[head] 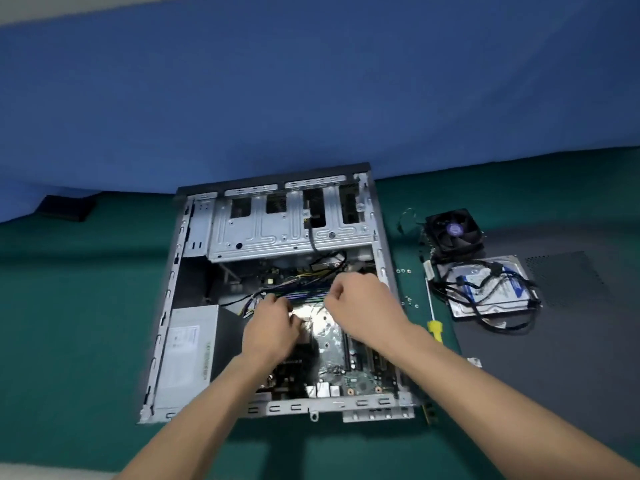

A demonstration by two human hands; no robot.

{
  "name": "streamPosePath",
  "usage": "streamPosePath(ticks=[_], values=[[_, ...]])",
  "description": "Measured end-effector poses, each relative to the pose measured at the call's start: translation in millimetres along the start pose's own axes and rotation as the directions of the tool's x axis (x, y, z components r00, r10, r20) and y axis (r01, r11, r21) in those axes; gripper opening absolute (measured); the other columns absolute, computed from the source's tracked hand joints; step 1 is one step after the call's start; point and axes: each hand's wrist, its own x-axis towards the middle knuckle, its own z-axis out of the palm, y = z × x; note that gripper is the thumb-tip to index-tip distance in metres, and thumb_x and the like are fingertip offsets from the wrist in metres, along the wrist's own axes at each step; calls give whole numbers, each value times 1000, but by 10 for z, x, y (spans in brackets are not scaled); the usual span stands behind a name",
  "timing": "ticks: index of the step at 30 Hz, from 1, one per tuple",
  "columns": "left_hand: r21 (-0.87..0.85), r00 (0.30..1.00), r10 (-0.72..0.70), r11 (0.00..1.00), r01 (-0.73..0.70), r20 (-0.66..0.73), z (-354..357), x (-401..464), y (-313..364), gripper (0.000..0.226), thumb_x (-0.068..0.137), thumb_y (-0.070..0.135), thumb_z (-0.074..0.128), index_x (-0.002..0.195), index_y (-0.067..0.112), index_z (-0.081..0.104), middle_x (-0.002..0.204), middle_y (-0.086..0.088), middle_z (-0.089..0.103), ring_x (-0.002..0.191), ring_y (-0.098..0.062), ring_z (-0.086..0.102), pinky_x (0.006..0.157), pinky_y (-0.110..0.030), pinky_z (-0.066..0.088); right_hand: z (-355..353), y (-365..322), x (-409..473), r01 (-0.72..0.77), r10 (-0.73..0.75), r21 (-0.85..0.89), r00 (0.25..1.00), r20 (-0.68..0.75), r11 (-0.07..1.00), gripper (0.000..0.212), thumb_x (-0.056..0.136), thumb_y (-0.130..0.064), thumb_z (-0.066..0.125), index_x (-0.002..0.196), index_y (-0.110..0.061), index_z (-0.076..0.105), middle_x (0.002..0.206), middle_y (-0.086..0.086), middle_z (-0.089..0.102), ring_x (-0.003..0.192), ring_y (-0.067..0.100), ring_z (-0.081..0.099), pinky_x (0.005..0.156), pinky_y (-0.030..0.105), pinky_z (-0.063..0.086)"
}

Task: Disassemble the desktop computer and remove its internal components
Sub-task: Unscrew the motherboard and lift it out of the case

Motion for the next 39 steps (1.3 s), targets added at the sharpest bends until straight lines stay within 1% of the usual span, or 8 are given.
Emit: streamPosePath(ticks=[2,5,10,18,23,27,31,39], values=[[44,999,-21,999,20,41,27,103,-139,33,91,30,49,117,8,52,123,-11,46,117,-27,44,93,-38,40,213,-24,138,-88,94,-87,993,71,992,20,90,-24,50,83,-10,62,71,4,63,66,21,59,61,32,50],[49,993,-61,997,57,103,51,218,-273,41,91,31,49,121,5,45,131,-15,40,124,-30,35,99,-39,37,467,57,329,-253,278,-190,953,118,949,28,90,-20,51,65,-9,51,61,2,52,56,18,51,52,26,41],[-133,982,-158,976,171,105,56,332,-288,49,88,33,55,124,3,40,130,-17,34,120,-32,37,93,-38,41,703,261,406,-458,491,-264,868,75,849,37,94,-28,52,60,-14,45,59,-2,48,52,11,46,45,22,30],[-147,979,-130,977,154,160,127,436,-344,47,88,31,55,123,4,38,129,-20,44,121,-33,37,96,-38,38,873,208,382,-434,481,-460,877,-19,774,14,93,-23,57,85,-14,64,70,-5,57,63,13,56,52,20,37],[-305,948,-241,905,297,207,11,491,-295,47,87,20,56,126,1,38,130,-21,43,122,-35,37,95,-40,38,893,120,364,-468,511,-491,858,-53,735,14,92,-7,53,89,-13,65,80,-2,66,64,15,54,56,22,40],[-369,933,-285,861,351,222,-52,491,-287,43,86,12,54,125,0,40,129,-19,44,120,-36,39,91,-41,40,891,123,352,-510,539,-365,842,-28,779,16,90,-4,54,78,-12,60,75,-1,61,62,14,57,55,21,42],[-371,934,-290,860,349,206,-53,500,-311,38,85,4,53,121,0,41,124,-20,48,114,-36,45,86,-42,43,885,176,336,-499,523,-292,852,5,816,16,93,-4,51,83,-9,63,82,2,64,72,17,64,70,24,55],[-120,933,-228,955,270,279,-68,633,-263,37,87,15,56,117,-2,42,117,-18,58,106,-33,57,83,-37,47,898,173,360,-390,479,-527,877,39,755,16,90,-1,54,96,-10,64,76,-1,58,65,16,55,59,24,44]])
